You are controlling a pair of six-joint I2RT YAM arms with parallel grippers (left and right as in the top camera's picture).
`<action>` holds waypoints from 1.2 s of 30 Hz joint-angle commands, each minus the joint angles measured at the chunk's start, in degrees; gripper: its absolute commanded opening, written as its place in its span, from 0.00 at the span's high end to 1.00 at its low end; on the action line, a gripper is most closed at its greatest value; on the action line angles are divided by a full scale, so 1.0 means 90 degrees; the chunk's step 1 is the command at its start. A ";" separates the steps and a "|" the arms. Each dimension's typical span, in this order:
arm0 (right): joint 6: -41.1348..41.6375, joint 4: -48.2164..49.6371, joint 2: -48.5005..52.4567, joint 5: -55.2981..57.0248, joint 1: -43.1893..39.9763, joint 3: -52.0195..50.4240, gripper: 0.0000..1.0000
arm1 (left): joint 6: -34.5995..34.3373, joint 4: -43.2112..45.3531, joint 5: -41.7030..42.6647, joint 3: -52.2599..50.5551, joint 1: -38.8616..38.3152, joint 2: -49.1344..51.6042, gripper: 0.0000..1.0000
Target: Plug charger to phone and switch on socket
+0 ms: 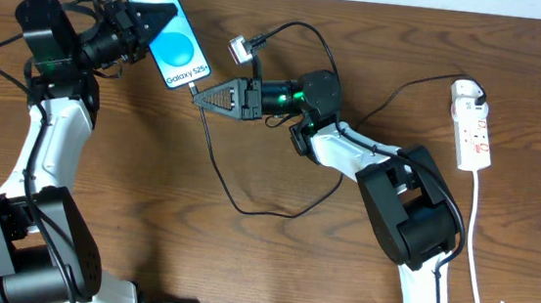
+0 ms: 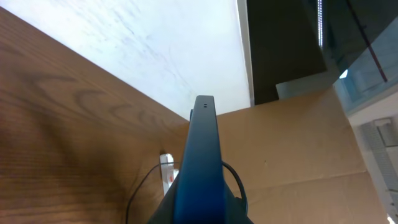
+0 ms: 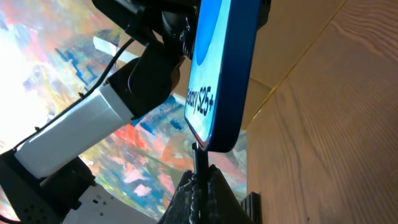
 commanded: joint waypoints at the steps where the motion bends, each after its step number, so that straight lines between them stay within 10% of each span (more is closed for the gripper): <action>1: 0.0073 0.0027 0.0005 0.0658 -0.0027 0.0039 0.99 | 0.0255 0.0034 0.0743 0.0092 -0.0063 -0.0107 0.93; 36: 0.0005 0.0022 0.0005 0.1064 -0.0078 0.0039 0.99 | 0.0255 0.0029 0.0903 0.0092 -0.0163 -0.0107 0.92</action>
